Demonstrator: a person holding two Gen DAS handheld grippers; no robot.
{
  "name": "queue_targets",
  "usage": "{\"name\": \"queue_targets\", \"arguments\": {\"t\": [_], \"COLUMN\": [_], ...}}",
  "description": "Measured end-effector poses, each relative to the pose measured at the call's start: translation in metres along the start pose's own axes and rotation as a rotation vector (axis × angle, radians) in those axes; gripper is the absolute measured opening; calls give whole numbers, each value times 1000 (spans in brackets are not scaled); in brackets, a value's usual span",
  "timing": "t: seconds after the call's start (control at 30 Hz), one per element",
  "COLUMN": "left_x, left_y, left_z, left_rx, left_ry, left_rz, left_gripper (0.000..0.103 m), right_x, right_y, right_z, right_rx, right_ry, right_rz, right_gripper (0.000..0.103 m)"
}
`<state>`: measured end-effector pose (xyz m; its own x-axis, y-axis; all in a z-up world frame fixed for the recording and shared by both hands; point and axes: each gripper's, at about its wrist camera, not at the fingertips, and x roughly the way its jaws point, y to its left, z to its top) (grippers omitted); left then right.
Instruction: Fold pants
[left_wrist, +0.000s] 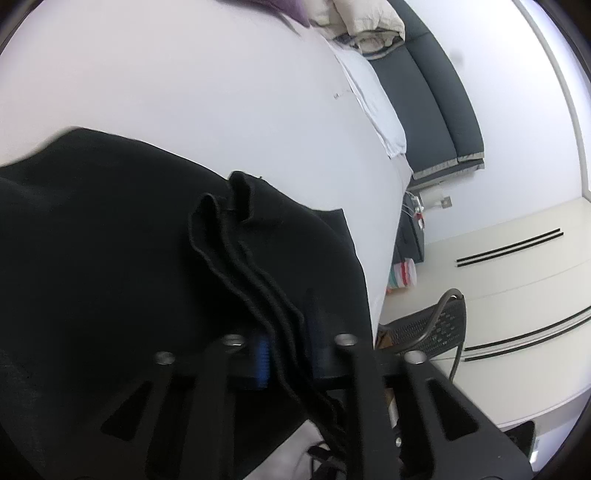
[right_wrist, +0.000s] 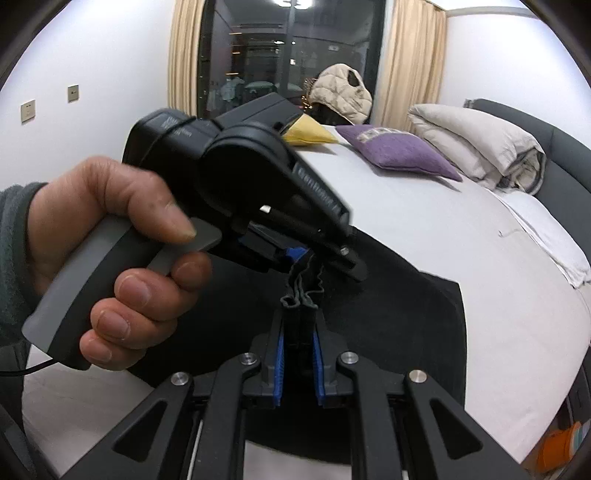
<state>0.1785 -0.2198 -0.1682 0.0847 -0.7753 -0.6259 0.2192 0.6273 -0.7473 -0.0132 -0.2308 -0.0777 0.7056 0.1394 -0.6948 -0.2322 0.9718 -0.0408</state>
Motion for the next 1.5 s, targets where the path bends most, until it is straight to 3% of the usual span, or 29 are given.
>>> {"name": "queue_targets", "arguments": {"t": [0.27, 0.47, 0.6, 0.7, 0.77, 0.83, 0.9, 0.97, 1.1, 1.17, 1.2, 1.3, 1.33, 1.37, 1.4, 1.47, 1.5], "left_x": [-62, -95, -85, -79, -86, -98, -119, -142, -154, -141, -123, -77, -63, -65, -73, -91, -101], "left_y": [24, 63, 84, 106, 108, 106, 97, 87, 43, 28, 23, 36, 54, 67, 75, 78, 73], "left_z": [-3, -10, -16, -24, -27, -28, -30, -30, -19, -23, -27, -41, -48, -53, -57, -62, -65], "left_rx": [16, -19, -23, -46, -50, -37, 13, 48, 120, 163, 189, 205, 183, 168, 147, 103, 120], "left_ry": [-57, -68, -43, -11, -14, -20, -63, -126, -209, -186, -135, -36, -4, -39, -71, -79, -91], "left_rz": [55, 110, 167, 182, 180, 208, 297, 351, 280, 199, 173, 252, 284, 239, 188, 185, 214], "left_gripper": [9, 9, 11, 11, 11, 14, 14, 14, 14, 14, 14, 14, 14, 14, 14, 14, 14], "right_x": [10, 27, 52, 80, 76, 69, 56, 43, 46, 61, 78, 131, 147, 159, 162, 152, 134], "right_y": [42, 72, 82, 76, 63, 44, 19, -12, -112, -142, -159, -181, -188, -196, -205, -219, -223], "right_z": [19, 19, 11, -1, -5, -8, -7, 0, 18, 18, 18, 1, -8, -16, -21, -21, -17], "right_rx": [-68, -119, -131, -111, -44, 39, 119, 196, 513, 609, 670, 775, 785, 804, 825, 866, 860], "right_ry": [-14, 16, 82, 208, 224, 257, 261, 218, 100, 66, 72, 146, 180, 200, 211, 209, 175], "right_rz": [56, 85, 110, 162, 225, 333, 400, 404, 401, 438, 484, 464, 450, 437, 409, 394, 374], "right_gripper": [15, 15, 15, 17, 19, 40, 44, 48, 50, 50, 50, 51, 39, 25, 0, 2, 15]}}
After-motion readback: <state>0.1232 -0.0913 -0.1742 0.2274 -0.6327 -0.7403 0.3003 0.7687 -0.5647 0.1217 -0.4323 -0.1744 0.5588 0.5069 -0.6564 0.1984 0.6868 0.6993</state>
